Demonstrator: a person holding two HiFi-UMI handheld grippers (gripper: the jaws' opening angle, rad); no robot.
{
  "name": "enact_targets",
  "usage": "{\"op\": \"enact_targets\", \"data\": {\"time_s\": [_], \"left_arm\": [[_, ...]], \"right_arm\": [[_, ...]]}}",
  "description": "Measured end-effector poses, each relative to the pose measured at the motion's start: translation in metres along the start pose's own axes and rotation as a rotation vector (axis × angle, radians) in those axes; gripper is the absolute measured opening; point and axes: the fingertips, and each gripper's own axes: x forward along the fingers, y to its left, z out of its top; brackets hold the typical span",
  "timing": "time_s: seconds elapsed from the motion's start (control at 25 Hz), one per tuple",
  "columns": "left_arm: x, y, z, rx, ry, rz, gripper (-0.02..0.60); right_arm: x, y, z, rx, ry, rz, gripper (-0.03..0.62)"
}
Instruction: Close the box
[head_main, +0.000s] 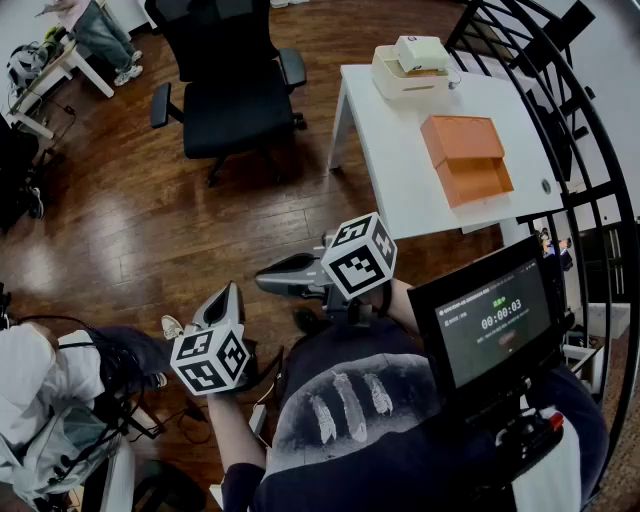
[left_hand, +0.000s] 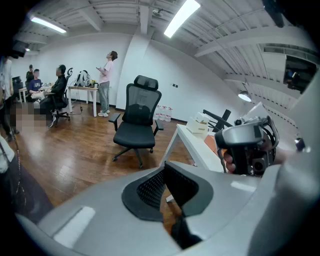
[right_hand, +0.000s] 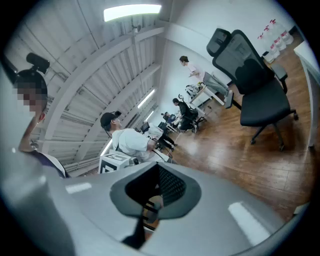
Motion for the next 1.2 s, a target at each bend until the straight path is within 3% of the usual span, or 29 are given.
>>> {"op": "enact_targets", "data": {"time_s": [0.28,0.84,1.04,1.2], "left_arm": [[0.025,-0.066,0.009,0.051,0.027,0.001,0.015],[0.107,-0.254,0.029,0.136,0.068,0.04,0.015],[0.133,-0.287,0.031,0.211,0.117,0.02,0.015],[0.158,-0.286,0.029,0.263,0.125,-0.049,0.015]], "right_arm": [[-0.078,-0.003,0.002,0.0,-0.029,-0.006,0.005],[-0.286,-0.03,0.004,0.017,-0.014,-0.019,0.005],[-0.32,-0.052,0.011,0.073,-0.049,-0.051,0.005],[-0.332,-0.083,0.021,0.089,-0.096,-0.165,0.005]]}}
